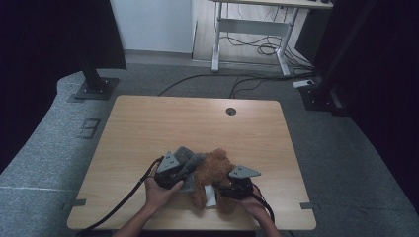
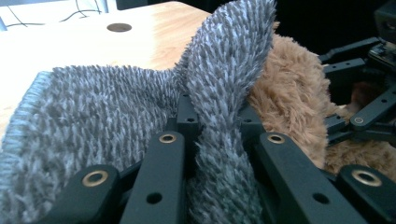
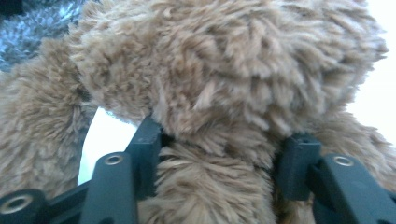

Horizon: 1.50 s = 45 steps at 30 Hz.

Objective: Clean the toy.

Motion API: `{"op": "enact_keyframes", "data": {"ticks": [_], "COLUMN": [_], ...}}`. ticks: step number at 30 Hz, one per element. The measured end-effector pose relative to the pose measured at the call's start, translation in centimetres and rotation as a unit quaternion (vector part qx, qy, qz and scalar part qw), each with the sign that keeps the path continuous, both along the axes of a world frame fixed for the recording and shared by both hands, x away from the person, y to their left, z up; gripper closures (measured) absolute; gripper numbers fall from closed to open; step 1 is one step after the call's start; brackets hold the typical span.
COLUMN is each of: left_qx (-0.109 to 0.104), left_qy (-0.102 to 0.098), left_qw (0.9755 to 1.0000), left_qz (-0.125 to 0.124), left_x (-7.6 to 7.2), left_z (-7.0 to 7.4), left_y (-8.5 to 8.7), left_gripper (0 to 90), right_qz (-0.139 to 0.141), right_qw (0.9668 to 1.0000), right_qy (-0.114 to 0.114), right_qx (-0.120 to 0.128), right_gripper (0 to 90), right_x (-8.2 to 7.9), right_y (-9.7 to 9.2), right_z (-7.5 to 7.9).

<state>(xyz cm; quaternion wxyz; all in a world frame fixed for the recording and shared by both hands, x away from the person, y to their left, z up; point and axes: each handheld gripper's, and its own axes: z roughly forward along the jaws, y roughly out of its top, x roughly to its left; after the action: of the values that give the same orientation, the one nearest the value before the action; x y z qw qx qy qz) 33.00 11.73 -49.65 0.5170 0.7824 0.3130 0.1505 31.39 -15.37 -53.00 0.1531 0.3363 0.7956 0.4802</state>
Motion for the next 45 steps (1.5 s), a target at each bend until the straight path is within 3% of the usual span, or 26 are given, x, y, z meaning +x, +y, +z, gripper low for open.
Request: {"op": "enact_keyframes", "data": {"ticks": [4, 6, 9, 10, 12, 17, 18, 22, 23, 26, 28, 31, 32, 34, 37, 40, 41, 43, 45], "left_qx": [0.006, 0.010, 0.008, 0.006, 0.007, 0.003, -0.009, -0.007, -0.003, -0.007, 0.001, 0.008, 0.024, 0.035, 0.043, 0.065, 0.079, 0.080, 0.075], "left_qy": [-0.005, -0.008, -0.005, -0.003, -0.008, -0.025, -0.011, 0.009, 0.012, 0.011, 0.011, 0.026, 0.042, 0.049, 0.048, 0.038, 0.029, 0.031, 0.042], "left_qw": [0.9999, 0.9998, 0.9998, 0.9999, 0.9999, 0.9997, 0.9999, 0.9999, 0.9999, 0.9998, 0.9997, 0.9991, 0.9983, 0.9979, 0.9978, 0.9971, 0.9965, 0.9962, 0.9960], "left_qz": [0.007, 0.016, 0.016, 0.014, 0.010, -0.001, -0.002, 0.000, -0.005, -0.013, -0.024, -0.031, -0.031, -0.024, -0.017, -0.006, 0.009, 0.015, 0.025], "left_x": [1.3, 2.6, 3.3, 3.5, 3.4, 1.4, 0.8, 0.5, 0.6, 0.9, 1.6, 2.4, 3.0, 3.5, 3.6, 3.3, 3.2, 3.3, 3.6], "left_z": [0.0, 0.1, 0.1, 0.1, 0.0, -0.3, 0.1, 1.7, 2.9, 4.0, 5.2, 5.2, 4.4, 3.5, 3.2, 3.8, 4.2, 4.4, 4.3], "left_y": [-0.2, -0.5, -0.5, -0.5, -0.5, -0.2, -0.1, -0.6, -1.2, -2.1, -4.0, -5.4, -6.8, -7.4, -7.4, -6.7, -5.6, -4.7, -2.8], "left_gripper": [77.8, 77.7, 77.8, 77.7, 77.7, 77.6, 77.2, 76.7, 76.8, 76.8, 76.7, 76.2, 75.9, 75.9, 76.3, 76.2, 76.2, 76.1, 76.1], "right_qz": [-0.018, -0.041, -0.054, -0.054, -0.053, -0.030, -0.017, -0.017, -0.016, -0.008, -0.008, -0.012, -0.013, -0.017, -0.018, -0.018, -0.021, -0.022, -0.025], "right_qw": [0.9996, 0.9980, 0.9970, 0.9974, 0.9976, 0.9987, 0.9989, 0.9986, 0.9986, 0.9978, 0.9970, 0.9970, 0.9974, 0.9978, 0.9985, 0.9989, 0.9989, 0.9991, 0.9993], "right_qy": [-0.018, -0.044, -0.053, -0.047, -0.045, -0.042, -0.044, -0.050, -0.051, -0.062, -0.071, -0.070, -0.066, -0.056, -0.046, -0.040, -0.037, -0.032, -0.026], "right_qx": [-0.006, -0.018, -0.018, -0.006, -0.004, -0.006, -0.007, -0.003, -0.007, -0.019, -0.029, -0.029, -0.026, -0.029, -0.023, -0.019, -0.019, -0.016, -0.015], "right_gripper": [48.6, 52.0, 52.4, 52.4, 52.4, 50.2, 50.0, 50.6, 50.9, 50.9, 50.4, 50.1, 50.2, 50.7, 51.2, 52.4, 52.6, 52.9, 53.3], "right_x": [0.6, 1.5, 2.0, 2.3, 2.3, 1.1, 0.5, 0.0, -0.1, -0.2, -0.3, -0.2, -0.1, -0.1, 0.1, 0.3, 0.4, 0.5, 0.5], "right_y": [0.3, 0.7, 0.8, 0.6, 0.5, 0.1, -0.1, -0.1, 0.1, 0.7, 1.1, 1.2, 1.1, 1.0, 0.7, 0.6, 0.6, 0.5, 0.4], "right_z": [-0.1, -0.2, -0.2, -0.3, -0.3, -0.3, -0.5, -0.8, -0.8, -0.9, -0.9, -1.0, -1.0, -1.1, -1.3, -1.4, -1.4, -1.5, -1.5]}}
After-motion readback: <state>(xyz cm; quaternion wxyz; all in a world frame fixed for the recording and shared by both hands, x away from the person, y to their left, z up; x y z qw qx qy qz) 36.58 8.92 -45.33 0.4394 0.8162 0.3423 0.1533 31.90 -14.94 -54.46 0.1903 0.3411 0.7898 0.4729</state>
